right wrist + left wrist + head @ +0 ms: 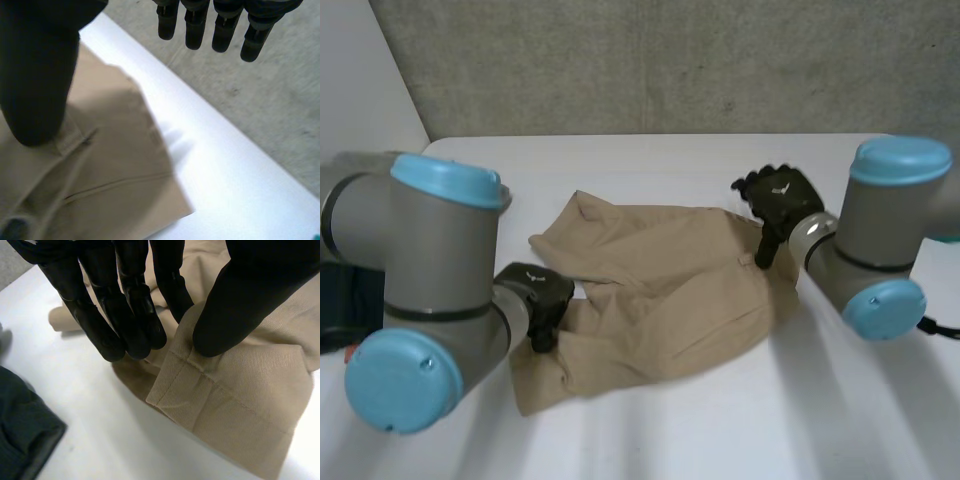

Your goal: Fold the laundry.

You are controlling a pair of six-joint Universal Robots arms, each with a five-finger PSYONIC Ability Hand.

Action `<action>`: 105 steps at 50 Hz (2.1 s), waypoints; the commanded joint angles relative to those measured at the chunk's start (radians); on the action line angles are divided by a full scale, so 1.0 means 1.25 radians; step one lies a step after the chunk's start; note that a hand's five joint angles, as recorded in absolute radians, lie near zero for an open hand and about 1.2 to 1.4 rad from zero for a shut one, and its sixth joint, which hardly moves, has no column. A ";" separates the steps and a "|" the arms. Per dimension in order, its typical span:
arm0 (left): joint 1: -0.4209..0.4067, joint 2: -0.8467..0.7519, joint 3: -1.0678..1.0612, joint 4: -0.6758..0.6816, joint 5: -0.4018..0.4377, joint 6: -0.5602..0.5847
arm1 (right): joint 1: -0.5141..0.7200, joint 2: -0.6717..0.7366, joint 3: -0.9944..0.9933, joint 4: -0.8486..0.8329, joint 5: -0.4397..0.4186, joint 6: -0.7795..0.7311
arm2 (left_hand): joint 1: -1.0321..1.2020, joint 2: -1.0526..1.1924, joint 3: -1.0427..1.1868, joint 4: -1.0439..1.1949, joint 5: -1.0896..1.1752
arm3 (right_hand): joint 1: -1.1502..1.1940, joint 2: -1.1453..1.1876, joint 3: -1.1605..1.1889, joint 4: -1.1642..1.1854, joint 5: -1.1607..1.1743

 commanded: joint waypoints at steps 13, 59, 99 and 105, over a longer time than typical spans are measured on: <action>0.020 -0.108 0.167 -0.086 0.006 0.003 | -0.120 -0.445 0.245 0.369 -0.147 -0.201 | 0.180 0.162 0.168 0.162 0.183 | 0.236 0.244 0.246 0.239 0.237; 0.065 0.282 0.223 -0.208 0.084 -0.056 | -0.180 -0.547 0.256 0.055 -0.277 0.029 | 0.180 0.162 0.168 0.162 0.183 | 0.936 0.944 0.946 0.939 0.938; 0.128 -0.041 0.836 0.371 0.096 -0.031 | 0.016 -0.013 -0.435 -0.509 0.018 0.113 | 0.180 0.162 0.168 0.162 0.183 | 0.936 0.944 0.946 0.939 0.938; 0.151 -0.002 0.672 0.371 0.090 -0.041 | 0.014 -0.007 -0.415 -0.469 -0.013 0.136 | 0.180 0.162 0.168 0.162 0.183 | 0.936 0.944 0.946 0.939 0.938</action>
